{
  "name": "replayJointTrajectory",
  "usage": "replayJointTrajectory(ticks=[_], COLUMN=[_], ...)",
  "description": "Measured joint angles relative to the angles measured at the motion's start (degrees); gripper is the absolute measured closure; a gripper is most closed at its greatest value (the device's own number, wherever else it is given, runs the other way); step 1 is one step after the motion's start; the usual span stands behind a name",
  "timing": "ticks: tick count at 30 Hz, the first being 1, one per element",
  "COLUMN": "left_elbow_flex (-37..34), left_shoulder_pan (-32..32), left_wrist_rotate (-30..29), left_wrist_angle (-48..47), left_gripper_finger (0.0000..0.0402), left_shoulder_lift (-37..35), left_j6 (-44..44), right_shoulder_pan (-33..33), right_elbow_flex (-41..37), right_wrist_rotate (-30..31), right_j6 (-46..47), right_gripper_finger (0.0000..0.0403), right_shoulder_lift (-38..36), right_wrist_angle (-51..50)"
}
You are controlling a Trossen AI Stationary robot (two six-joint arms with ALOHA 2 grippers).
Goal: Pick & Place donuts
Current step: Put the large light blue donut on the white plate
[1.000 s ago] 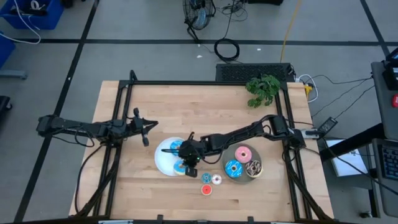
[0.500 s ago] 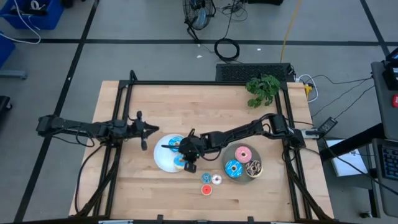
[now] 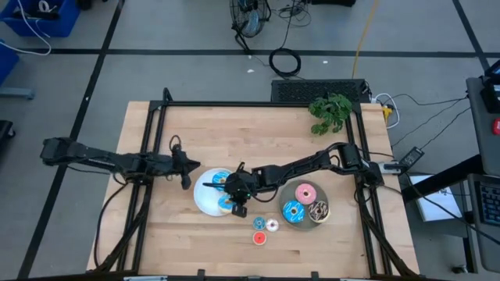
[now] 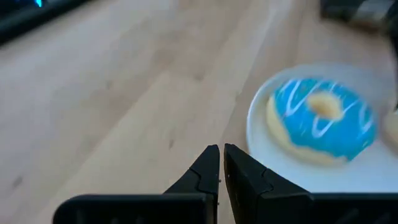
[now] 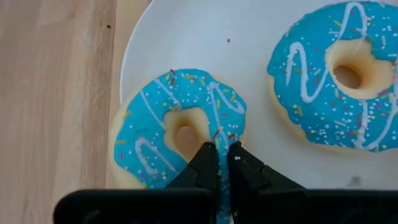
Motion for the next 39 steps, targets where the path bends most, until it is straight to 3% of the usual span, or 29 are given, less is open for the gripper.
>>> replayJointTrajectory(ticks=[10, 19, 26, 39], left_elbow_flex=[-0.1, -0.1, -0.1, -0.1], left_shoulder_pan=[-0.7, -2.1, -2.1, -2.1], left_wrist_rotate=[3.5, 7.1, 8.8, 8.9], left_wrist_angle=[4.5, 12.4, 15.6, 17.3], left_gripper_finger=[0.0371, 0.0371, 0.0371, 0.0371], left_shoulder_lift=[12.0, 19.0, 22.6, 23.7], left_j6=[-4.3, -1.8, -1.1, 0.4], right_shoulder_pan=[-0.2, -0.4, -0.9, -1.0], right_elbow_flex=[0.0, -0.1, -0.1, -0.1], right_wrist_rotate=[0.0, 0.0, 3.0, 2.9], right_j6=[-0.1, -0.3, -0.5, -0.4], right_gripper_finger=[0.0395, 0.0395, 0.0395, 0.0394], right_shoulder_lift=[0.0, 0.0, 0.0, 0.0], right_wrist_angle=[0.2, 0.5, 0.3, -2.5])
